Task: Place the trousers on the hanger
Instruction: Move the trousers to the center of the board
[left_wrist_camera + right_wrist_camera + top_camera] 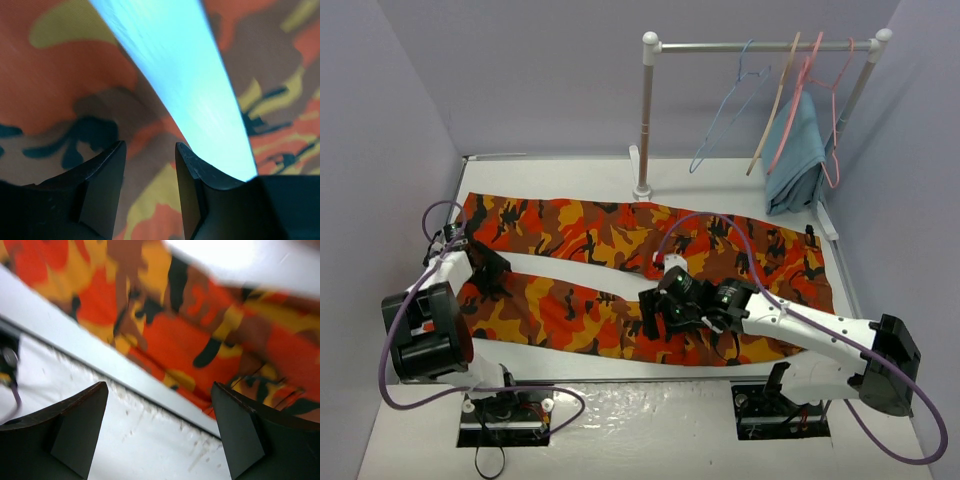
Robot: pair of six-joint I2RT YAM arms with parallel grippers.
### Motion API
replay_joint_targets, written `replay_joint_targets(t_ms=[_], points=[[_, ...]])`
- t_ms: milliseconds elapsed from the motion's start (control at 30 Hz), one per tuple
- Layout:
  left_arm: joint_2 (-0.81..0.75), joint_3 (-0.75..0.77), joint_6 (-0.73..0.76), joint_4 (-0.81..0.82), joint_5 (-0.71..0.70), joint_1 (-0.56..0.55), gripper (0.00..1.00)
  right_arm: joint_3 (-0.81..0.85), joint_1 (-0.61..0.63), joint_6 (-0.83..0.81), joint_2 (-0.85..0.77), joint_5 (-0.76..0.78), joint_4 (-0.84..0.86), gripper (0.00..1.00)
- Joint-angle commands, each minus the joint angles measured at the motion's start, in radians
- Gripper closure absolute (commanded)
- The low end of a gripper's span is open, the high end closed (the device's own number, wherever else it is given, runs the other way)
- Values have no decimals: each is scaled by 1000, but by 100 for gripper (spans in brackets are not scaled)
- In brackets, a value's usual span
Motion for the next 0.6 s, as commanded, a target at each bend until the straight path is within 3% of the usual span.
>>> replay_joint_targets(t_ms=[0,233,567], points=[[-168,16,51,-65,-32,-149,59,91,-124,-36,65,237,-34,17],[-248,-69,18,-106,-97,-362,59,123,-267,-135,222,206,40,14],[-274,-193,-35,-86,-124,-473,59,22,-278,-114,363,289,128,9]])
